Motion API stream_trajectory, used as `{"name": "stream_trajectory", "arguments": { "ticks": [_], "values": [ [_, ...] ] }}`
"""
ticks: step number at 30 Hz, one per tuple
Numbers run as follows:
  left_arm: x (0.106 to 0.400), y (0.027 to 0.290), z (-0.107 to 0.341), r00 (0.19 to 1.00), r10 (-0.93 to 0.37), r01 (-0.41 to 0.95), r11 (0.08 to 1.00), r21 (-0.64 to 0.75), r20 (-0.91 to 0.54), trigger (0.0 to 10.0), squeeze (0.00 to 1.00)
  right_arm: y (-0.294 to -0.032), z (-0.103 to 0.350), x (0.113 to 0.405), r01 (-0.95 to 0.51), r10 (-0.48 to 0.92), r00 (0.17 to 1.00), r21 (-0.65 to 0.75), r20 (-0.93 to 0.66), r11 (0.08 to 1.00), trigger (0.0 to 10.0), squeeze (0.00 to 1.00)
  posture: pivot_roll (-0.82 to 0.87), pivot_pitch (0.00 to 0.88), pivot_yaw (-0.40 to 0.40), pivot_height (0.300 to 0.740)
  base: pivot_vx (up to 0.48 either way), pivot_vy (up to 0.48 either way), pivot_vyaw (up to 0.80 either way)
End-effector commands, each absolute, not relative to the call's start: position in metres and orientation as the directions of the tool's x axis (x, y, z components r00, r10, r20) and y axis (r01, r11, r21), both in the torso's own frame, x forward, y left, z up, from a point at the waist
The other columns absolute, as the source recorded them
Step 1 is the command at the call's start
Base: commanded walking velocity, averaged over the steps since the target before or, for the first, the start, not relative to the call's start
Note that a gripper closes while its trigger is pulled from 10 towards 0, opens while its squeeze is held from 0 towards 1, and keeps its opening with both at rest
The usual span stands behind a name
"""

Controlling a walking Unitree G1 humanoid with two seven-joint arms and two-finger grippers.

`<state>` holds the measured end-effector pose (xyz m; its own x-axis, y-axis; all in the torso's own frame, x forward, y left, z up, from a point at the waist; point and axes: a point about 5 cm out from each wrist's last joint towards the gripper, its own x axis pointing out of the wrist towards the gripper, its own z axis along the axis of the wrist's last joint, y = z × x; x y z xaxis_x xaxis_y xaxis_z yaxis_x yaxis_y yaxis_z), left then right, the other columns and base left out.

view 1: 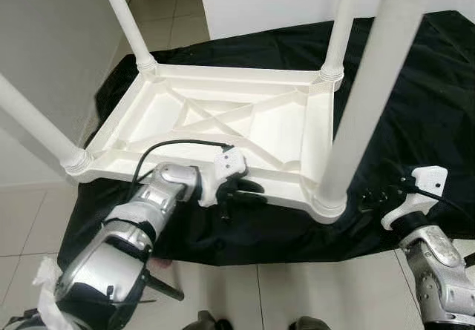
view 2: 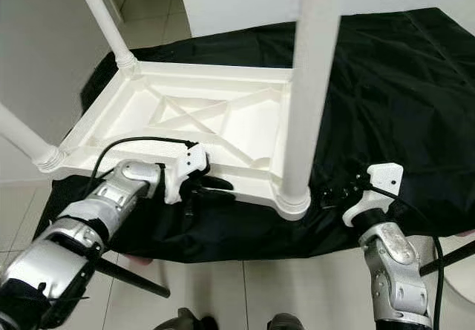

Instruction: Building children table

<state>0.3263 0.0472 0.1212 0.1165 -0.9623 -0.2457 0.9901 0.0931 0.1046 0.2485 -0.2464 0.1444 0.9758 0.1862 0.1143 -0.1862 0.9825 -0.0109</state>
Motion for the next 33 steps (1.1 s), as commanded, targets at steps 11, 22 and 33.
{"name": "stream_trajectory", "arguments": {
  "ticks": [11, 22, 33],
  "values": [
    [0.33, 0.042, 0.133, 0.297, -0.944, 0.952, 0.281, 0.122, -0.144, 10.0, 0.97, -0.247, 0.14, 0.255, -0.146, 0.142, 0.983, 0.023, 0.12, 0.989, 10.0, 0.0, -0.12, 0.065, 0.129, 0.74, 0.0, 0.0, 0.0],
    [0.34, 0.083, 0.184, 0.449, -0.894, 0.879, 0.442, 0.177, 0.003, 10.0, 0.0, -0.257, 0.143, 0.252, -0.104, 0.094, 0.984, 0.063, 0.149, 0.993, 10.0, 0.0, -0.11, 0.049, 0.124, 0.74, 0.0, 0.0, 0.0],
    [0.327, 0.134, 0.203, 0.709, -0.683, 0.688, 0.724, 0.038, 0.176, 10.0, 0.0, -0.259, 0.154, 0.241, -0.015, -0.026, 0.97, 0.17, 0.242, 0.985, 10.0, 0.0, -0.1, 0.025, 0.11, 0.74, 0.0, 0.0, 0.0]
  ]
}}
